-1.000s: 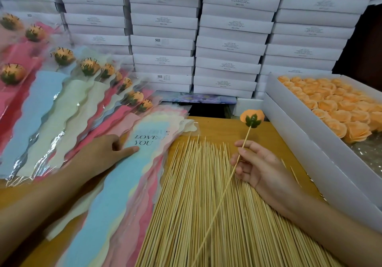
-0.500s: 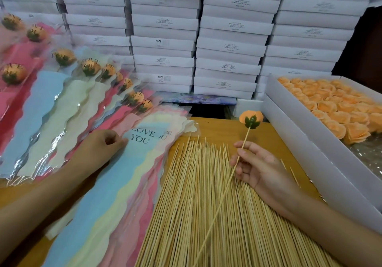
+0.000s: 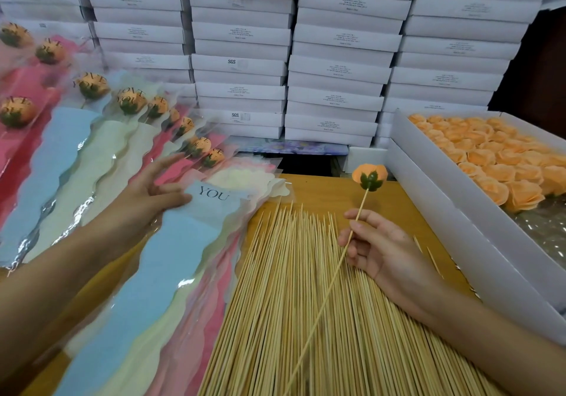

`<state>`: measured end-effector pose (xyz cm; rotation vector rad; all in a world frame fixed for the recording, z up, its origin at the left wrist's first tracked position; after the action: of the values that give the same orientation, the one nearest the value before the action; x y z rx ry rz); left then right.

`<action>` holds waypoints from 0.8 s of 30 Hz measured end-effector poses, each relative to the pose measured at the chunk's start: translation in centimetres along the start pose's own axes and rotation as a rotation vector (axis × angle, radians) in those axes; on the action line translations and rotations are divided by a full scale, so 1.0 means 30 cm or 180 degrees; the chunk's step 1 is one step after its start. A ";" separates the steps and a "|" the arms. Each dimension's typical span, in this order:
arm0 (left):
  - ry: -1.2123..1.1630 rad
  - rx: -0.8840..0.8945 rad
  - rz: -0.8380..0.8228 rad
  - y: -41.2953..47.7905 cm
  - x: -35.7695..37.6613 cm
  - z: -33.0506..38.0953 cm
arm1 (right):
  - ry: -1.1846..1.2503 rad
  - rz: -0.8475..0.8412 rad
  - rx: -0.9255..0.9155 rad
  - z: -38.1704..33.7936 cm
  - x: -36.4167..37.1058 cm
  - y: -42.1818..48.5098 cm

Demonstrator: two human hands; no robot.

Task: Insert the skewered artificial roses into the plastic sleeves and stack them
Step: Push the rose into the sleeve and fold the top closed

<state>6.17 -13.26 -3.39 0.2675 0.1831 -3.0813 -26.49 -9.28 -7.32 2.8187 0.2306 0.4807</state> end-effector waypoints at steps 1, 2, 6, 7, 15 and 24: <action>-0.0079 0.0000 -0.0140 -0.011 0.014 0.008 | 0.0005 0.0004 -0.0004 0.000 0.000 0.000; -0.0146 -0.0041 -0.0306 -0.023 0.032 0.015 | 0.0008 0.0010 -0.0009 -0.001 0.000 0.000; -0.0045 -0.0130 -0.0690 -0.074 0.108 0.043 | 0.0022 0.0046 -0.0021 -0.001 -0.004 0.001; -0.0017 -0.0101 -0.0752 -0.090 0.130 0.053 | 0.0016 0.0060 -0.0030 -0.001 -0.005 0.002; -0.0077 -0.0153 -0.1836 -0.204 0.294 0.051 | 0.0076 0.0465 -0.0381 -0.014 -0.034 0.012; 0.0705 -0.0321 -0.1564 -0.182 0.337 -0.017 | 0.0043 0.0692 -0.0388 -0.023 -0.042 0.008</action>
<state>-3.98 -8.11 -5.02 0.6498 0.4777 -3.4987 -27.86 -9.60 -7.01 2.7337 -0.1011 0.5405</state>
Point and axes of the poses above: each hand's wrist, its own y-axis towards the middle knuckle, its own x-axis out of the palm, z = x × y, the point moved 5 cm from there along y, towards the middle knuckle, and after that the axes turned 13 degrees about -x, right-handed, at the moved point
